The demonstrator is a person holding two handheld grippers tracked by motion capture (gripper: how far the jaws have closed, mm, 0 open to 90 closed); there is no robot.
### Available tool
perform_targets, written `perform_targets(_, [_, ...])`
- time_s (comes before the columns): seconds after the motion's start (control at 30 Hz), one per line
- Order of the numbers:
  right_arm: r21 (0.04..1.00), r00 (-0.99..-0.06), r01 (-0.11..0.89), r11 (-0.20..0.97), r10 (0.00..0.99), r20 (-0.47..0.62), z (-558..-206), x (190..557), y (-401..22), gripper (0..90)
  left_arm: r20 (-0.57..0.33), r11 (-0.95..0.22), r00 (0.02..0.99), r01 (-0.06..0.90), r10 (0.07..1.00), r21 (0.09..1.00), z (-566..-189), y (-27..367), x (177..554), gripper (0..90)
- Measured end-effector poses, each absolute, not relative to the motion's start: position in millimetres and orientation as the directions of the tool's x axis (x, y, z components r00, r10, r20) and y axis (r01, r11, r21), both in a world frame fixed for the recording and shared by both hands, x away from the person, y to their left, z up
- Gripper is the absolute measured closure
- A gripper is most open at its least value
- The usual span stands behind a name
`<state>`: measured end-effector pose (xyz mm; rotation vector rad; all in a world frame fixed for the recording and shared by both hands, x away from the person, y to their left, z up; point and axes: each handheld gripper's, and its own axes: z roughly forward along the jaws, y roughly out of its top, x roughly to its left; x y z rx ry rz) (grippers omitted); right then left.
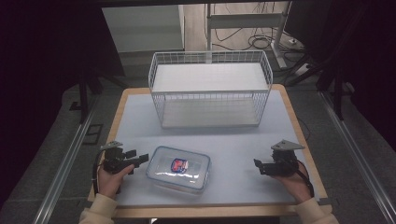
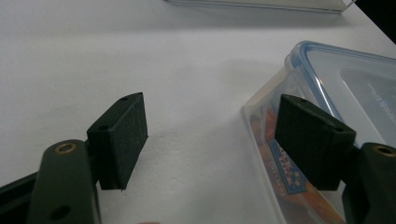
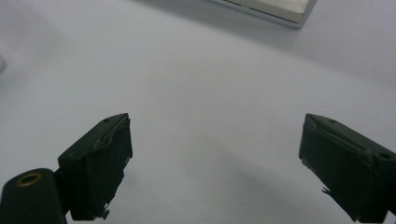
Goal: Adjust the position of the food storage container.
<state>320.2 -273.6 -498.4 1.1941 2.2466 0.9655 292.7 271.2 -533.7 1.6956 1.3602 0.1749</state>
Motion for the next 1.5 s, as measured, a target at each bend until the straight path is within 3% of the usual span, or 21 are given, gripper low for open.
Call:
perform_targets(0.57, [0.752,-0.556,0.542,0.374,0.831,-0.012,-496.2,315.8,-282.6,13.8,-0.391,0.028,0.409,0.66,0.824,0.751,-516.5,267.9,282.1,25.0])
perform_targets(0.8, [0.754,-0.563,0.535,0.381,0.827,-0.019,-497.7,314.3,-282.1,14.3,-0.419,0.067,0.419,0.638,0.806,0.767,-509.9,268.7,280.8,29.2])
perform_targets(1.0, [0.743,-0.567,0.539,0.397,0.823,-0.029,-502.1,316.8,-282.0,14.4,-0.414,0.057,0.438,0.629,0.798,0.775,-505.2,264.1,278.9,38.7])
perform_targets(1.23, [0.756,-0.592,0.535,0.377,0.806,0.017,-492.3,310.1,-278.0,21.3,-0.401,0.04,0.439,0.633,0.804,0.773,-507.2,261.8,279.3,35.2])
perform_targets(1.5, [0.758,-0.652,0.511,0.405,0.758,0.035,-482.1,301.3,-258.5,23.2,-0.381,0.021,0.423,0.646,0.822,0.763,-509.4,261.6,281.1,31.6])
